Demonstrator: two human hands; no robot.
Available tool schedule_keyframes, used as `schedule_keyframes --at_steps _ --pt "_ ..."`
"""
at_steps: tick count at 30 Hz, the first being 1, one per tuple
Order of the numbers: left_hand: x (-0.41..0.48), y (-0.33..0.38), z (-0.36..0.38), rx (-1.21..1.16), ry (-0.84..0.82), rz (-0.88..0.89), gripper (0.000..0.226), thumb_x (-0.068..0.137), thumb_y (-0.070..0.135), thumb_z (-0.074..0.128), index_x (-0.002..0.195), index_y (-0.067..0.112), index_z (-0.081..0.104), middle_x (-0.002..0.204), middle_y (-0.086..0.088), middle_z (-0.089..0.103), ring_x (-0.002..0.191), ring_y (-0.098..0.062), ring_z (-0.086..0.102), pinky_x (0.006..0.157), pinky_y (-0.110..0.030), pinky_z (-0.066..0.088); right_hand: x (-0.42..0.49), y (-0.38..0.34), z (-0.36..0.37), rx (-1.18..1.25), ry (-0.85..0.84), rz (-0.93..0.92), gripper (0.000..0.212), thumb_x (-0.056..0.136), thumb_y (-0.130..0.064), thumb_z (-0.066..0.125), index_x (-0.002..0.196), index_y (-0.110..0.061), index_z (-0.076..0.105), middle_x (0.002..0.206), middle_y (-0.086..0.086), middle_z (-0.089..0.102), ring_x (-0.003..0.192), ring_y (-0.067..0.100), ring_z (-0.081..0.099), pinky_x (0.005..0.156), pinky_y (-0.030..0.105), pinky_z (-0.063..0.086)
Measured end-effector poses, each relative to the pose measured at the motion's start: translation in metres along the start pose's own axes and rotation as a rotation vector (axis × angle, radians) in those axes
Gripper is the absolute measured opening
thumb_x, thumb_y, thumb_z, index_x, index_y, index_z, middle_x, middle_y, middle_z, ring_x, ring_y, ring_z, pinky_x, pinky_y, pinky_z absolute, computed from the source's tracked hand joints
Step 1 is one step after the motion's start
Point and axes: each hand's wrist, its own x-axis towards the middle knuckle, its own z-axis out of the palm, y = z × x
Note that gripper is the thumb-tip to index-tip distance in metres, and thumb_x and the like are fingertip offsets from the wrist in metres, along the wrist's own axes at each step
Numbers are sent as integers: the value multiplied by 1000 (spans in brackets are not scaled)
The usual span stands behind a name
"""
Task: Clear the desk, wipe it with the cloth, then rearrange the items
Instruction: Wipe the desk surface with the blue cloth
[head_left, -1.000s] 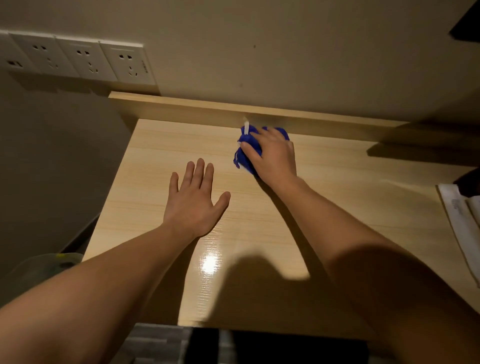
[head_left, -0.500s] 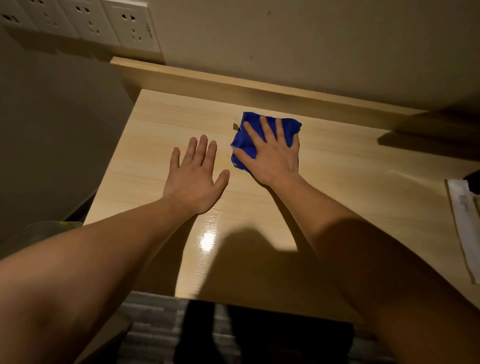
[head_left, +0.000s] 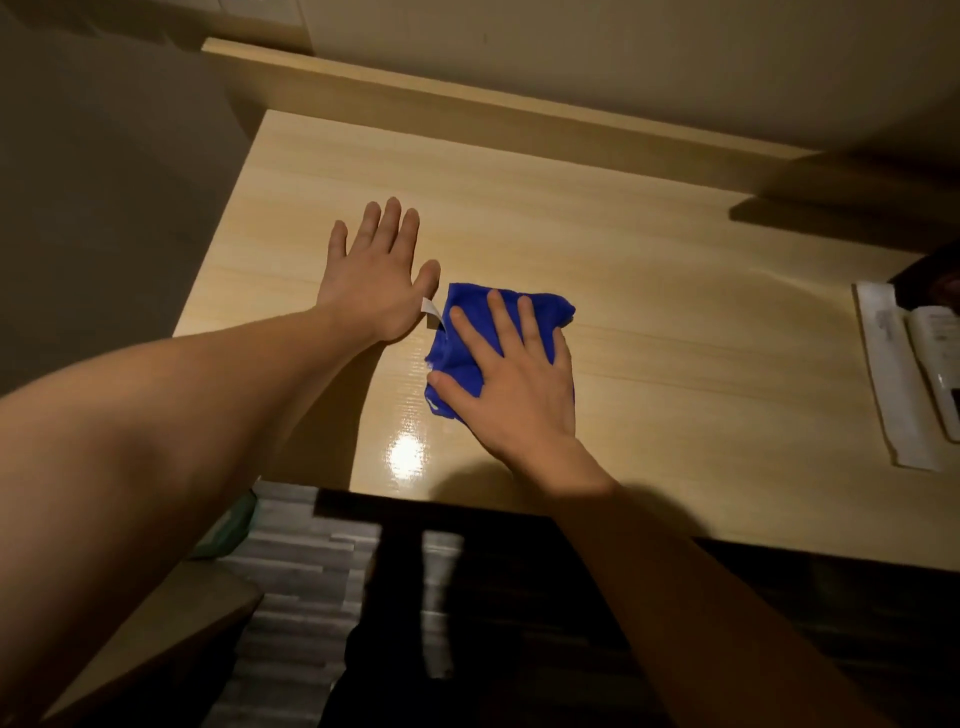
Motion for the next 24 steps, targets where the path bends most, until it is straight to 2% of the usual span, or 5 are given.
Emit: schedule_keyframes --at_steps 6,12,16,19,24 --pt "3 3 -7 29 -102 -7 78 105 63 10 169 20 -7 177 -7 -13 163 -27 -15 129 -60 -6 -57 -11 9 70 -34 -18 71 100 -75 25 163 -46 11 175 -3 4 161 21 -8 127 51 5" --pt "-25 31 -5 -104 11 57 76 107 61 13 169 19 3 178 -5 -7 163 -24 -11 130 -56 -6 -105 -17 26 137 64 -15 59 103 -59 38 157 -35 41 167 -5 35 158 17 21 121 41 23" --pt "-44 56 11 -107 -5 102 80 105 66 11 169 19 4 178 -3 -3 164 -22 -7 130 -55 -4 -134 -19 30 211 158 -20 48 101 -56 43 131 -30 70 142 -6 64 140 18 51 100 42 49" --pt "-47 56 21 -58 -8 90 85 102 71 7 170 20 2 178 -2 -4 164 -19 -9 130 -55 -4 -136 -5 9 498 175 -69 44 108 -55 40 103 -30 77 108 -12 71 110 15 65 81 44 50" --pt "-46 61 26 -41 -2 96 85 102 72 9 169 21 -1 178 0 -7 163 -18 -11 131 -54 -4 -75 25 -37 512 393 38 42 102 -44 53 126 -16 73 128 2 73 127 21 63 104 50 48"
